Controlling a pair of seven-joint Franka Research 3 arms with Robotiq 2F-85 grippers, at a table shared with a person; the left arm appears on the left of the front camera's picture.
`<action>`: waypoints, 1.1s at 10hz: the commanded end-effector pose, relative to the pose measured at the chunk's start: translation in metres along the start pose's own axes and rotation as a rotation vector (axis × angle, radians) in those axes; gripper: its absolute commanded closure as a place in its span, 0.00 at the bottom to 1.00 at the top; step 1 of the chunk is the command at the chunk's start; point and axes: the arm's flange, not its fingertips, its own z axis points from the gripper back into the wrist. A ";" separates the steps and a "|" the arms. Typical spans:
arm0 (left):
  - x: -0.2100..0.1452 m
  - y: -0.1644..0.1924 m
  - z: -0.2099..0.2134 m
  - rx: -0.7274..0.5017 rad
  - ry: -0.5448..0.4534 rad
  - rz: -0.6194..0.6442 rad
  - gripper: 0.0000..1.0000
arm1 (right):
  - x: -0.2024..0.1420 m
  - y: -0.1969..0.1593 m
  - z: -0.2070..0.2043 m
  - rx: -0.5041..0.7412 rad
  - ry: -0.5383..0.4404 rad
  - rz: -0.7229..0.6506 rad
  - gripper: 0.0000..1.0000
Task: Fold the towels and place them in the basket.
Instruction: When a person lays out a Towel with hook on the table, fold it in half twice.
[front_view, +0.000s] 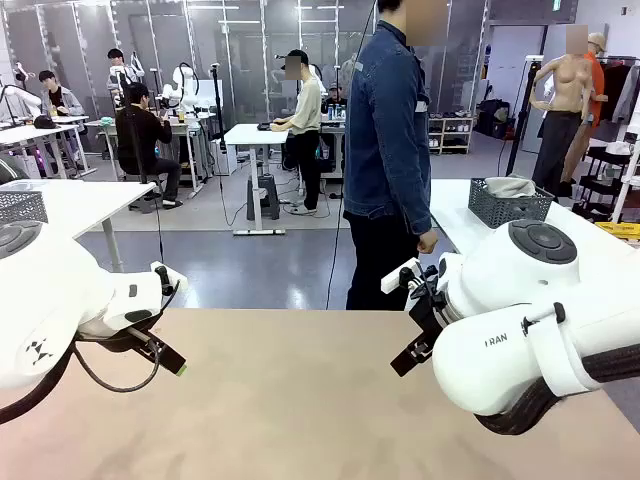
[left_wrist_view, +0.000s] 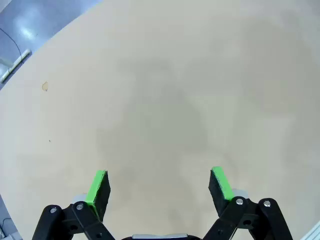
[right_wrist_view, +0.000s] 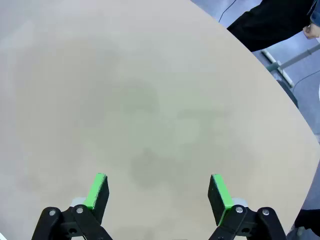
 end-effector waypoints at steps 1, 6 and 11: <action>0.000 0.000 0.000 0.000 0.000 0.000 0.00 | 0.000 0.000 0.000 0.000 0.000 0.000 0.00; 0.000 0.000 0.000 0.000 0.000 0.000 0.00 | 0.000 0.000 0.000 0.000 0.000 0.000 0.00; 0.019 -0.002 0.017 0.041 0.000 -0.030 0.00 | 0.000 0.000 0.000 0.000 0.000 0.002 0.00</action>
